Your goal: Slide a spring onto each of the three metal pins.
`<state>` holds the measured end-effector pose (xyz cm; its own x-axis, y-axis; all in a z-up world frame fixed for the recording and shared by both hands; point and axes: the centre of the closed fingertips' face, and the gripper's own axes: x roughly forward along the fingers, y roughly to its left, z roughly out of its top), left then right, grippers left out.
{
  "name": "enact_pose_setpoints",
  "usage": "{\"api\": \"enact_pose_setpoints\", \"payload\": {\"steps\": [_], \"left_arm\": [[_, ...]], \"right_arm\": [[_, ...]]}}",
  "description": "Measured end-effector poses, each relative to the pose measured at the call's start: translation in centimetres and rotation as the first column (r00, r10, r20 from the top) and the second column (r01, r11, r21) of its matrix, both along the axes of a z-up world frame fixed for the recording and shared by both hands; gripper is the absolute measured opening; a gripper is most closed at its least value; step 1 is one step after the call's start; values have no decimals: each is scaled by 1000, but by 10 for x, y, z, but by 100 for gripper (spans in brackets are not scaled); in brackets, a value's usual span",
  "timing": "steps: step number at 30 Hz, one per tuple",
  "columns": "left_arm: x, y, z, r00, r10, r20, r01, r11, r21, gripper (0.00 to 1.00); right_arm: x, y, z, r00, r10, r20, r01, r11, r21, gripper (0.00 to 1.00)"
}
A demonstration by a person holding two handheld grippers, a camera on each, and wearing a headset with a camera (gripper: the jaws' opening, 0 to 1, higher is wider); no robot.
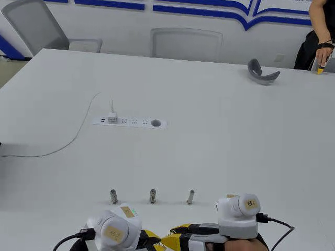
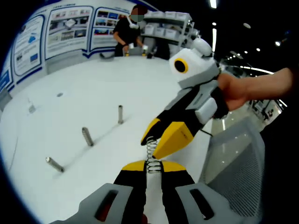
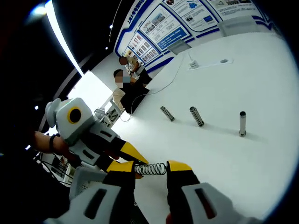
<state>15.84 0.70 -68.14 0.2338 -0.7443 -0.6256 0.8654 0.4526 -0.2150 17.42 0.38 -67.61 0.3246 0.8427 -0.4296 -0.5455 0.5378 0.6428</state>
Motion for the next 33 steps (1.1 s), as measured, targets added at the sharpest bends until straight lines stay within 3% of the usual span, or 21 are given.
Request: {"api": "enact_pose_setpoints", "payload": {"steps": [11,19,25,33], "left_arm": [[1,0,0,1000,-19,9,19,1000,11,11],[-1,-8,1,999,-38,5,38,999,-5,10],[2,-17,10,997,-77,25,78,997,-28,10],[9,-27,30,992,-118,53,123,988,-91,10]], "right_arm": [[1,-2,7,1000,5,-2,-5,1000,3,24],[-1,-5,13,1000,28,0,-28,1000,0,21],[-4,-8,18,995,95,20,-94,995,-44,17],[1,-12,38,984,168,56,-164,984,-71,16]]}}
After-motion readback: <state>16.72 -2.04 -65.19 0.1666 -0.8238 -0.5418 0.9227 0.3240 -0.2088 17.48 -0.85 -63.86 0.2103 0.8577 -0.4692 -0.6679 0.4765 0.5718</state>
